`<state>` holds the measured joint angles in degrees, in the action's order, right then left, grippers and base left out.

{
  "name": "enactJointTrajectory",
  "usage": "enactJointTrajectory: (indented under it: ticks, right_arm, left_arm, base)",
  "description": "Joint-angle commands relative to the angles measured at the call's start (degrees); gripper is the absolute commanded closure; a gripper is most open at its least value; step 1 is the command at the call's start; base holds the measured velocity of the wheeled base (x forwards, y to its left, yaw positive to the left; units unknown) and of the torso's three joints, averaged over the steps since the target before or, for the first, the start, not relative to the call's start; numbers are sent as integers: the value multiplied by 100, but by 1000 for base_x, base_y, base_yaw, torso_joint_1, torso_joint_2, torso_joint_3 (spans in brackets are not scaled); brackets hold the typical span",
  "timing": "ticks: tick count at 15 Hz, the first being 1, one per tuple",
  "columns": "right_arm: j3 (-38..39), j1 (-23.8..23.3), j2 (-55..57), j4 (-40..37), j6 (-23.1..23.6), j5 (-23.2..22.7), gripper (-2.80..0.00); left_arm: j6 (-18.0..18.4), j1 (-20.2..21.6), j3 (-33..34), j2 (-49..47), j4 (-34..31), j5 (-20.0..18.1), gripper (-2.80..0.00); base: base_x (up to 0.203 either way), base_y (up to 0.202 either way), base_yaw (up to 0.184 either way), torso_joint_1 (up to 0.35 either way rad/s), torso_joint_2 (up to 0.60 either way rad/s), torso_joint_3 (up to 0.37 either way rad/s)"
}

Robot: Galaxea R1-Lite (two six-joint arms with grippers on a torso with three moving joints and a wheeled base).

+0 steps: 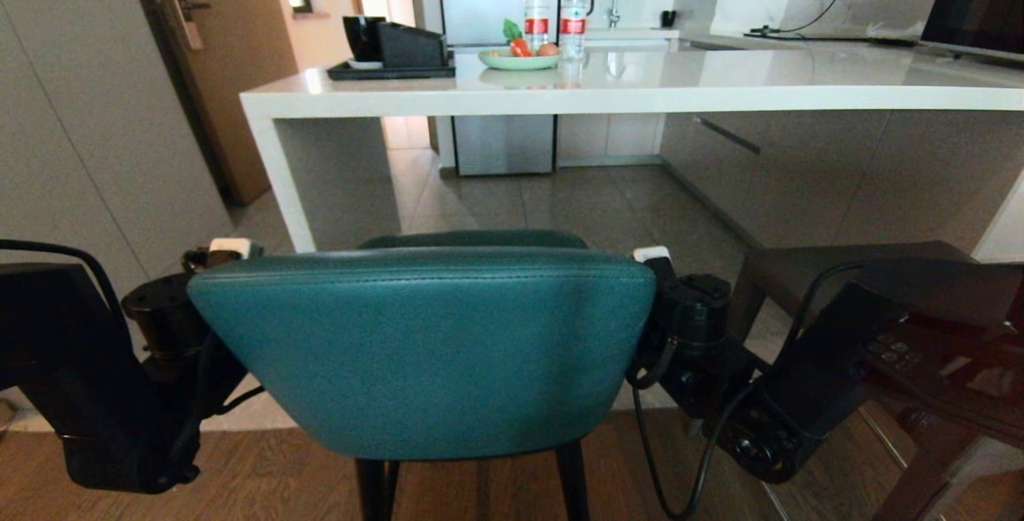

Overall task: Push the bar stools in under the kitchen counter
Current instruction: Pull the blue chair out from under the dining table

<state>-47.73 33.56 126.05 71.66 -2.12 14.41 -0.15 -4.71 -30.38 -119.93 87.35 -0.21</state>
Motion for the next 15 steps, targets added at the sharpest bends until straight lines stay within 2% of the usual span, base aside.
enactJointTrajectory:
  ticks: [1,9,15]
  right_arm:
    - [150,28,-195,104,-16,1,0]
    - [35,-96,-28,111,-34,9,0]
    - [19,-119,-21,111,-34,9,0]
  left_arm:
    - [6,-21,-25,-92,32,-6,0]
    - [6,15,14,-57,32,-14,0]
    - [6,5,-12,-22,32,-14,0]
  base:
    - [0,0,0,0,0,0]
    - [0,0,0,0,0,0]
    - [-165,0,-2,5,2,2]
